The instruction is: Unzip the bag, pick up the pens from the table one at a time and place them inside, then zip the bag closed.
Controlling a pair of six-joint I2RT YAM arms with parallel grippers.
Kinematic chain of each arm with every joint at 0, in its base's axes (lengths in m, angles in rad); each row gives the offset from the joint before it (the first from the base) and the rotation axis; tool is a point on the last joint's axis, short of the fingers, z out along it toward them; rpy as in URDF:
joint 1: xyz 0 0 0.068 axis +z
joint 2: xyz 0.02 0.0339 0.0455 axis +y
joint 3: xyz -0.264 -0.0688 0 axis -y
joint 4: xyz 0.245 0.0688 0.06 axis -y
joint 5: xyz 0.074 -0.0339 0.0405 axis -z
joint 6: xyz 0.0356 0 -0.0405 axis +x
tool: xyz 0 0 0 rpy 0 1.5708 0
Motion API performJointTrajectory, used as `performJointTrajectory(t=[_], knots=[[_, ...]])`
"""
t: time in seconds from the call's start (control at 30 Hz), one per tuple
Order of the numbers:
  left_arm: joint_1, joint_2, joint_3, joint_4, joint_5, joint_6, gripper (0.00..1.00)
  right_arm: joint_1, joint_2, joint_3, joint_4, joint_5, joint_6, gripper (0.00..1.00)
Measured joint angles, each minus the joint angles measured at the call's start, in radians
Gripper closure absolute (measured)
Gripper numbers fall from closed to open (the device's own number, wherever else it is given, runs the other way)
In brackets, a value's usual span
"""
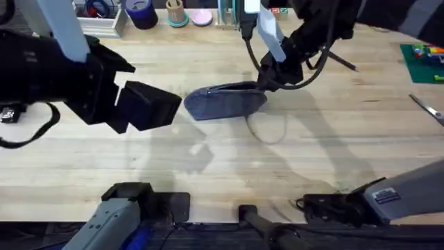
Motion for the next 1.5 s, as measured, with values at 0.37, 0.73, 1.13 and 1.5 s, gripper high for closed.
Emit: performJointTrajectory(t=[0.37,0.73,1.13,1.5], knots=[[0.000,0.000,0.000,0.000,0.000,0.000,0.006,0.000,0.033,0.002,0.016,-0.040,-0.004,0.973],[0.000,0.000,0.000,0.000,0.000,0.000,0.006,0.000,0.128,0.010,0.022,-0.069,-0.005,0.972],[0.000,0.000,0.000,0.000,0.000,0.000,0.006,-0.002,0.197,0.013,0.038,-0.115,-0.006,0.972],[0.000,0.000,0.000,0.000,0.000,0.000,0.006,-0.011,0.229,0.033,0.031,-0.145,-0.006,0.973]])
